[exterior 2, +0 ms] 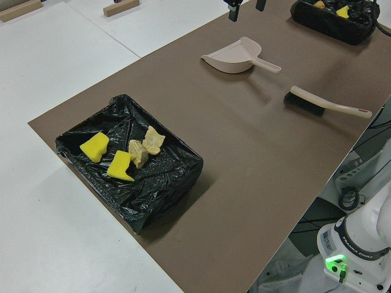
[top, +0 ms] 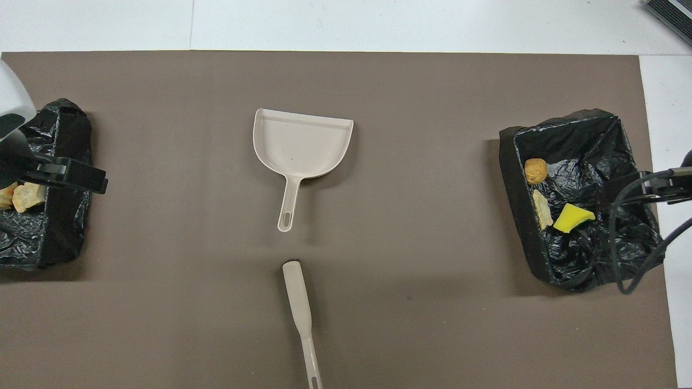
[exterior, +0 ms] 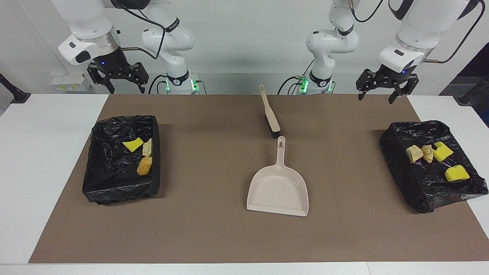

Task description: Sweep and dump trash in bin

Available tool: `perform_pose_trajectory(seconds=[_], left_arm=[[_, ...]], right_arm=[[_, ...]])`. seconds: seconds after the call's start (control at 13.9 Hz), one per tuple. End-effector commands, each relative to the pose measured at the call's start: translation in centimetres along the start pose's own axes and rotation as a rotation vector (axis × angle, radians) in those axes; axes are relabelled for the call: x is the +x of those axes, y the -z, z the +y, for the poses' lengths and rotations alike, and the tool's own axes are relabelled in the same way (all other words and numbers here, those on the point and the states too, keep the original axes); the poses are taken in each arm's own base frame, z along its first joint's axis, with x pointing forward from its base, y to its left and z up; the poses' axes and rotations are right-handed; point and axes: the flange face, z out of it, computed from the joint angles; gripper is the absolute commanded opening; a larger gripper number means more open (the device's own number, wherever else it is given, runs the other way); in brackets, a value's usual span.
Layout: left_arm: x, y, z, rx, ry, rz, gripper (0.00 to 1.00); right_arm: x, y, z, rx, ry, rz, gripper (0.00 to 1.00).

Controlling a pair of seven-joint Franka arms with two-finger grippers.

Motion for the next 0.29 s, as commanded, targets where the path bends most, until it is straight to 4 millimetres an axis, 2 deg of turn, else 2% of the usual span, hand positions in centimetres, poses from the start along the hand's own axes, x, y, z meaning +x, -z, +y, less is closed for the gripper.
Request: perform_pose_trajectory(seconds=[0.0,0.22], left_arm=[[-0.59,0.31,-0.10,-0.003,-0.010,-0.002,1.00],[-0.60,0.24,-0.18,-0.003,-0.008,-0.003,1.00]], right_arm=[[-0.35,-0.10,0.33,0.005,0.023,0.013,1.00],[-0.28,-0.10,0.57,-0.001,0.004,0.015,1.00]])
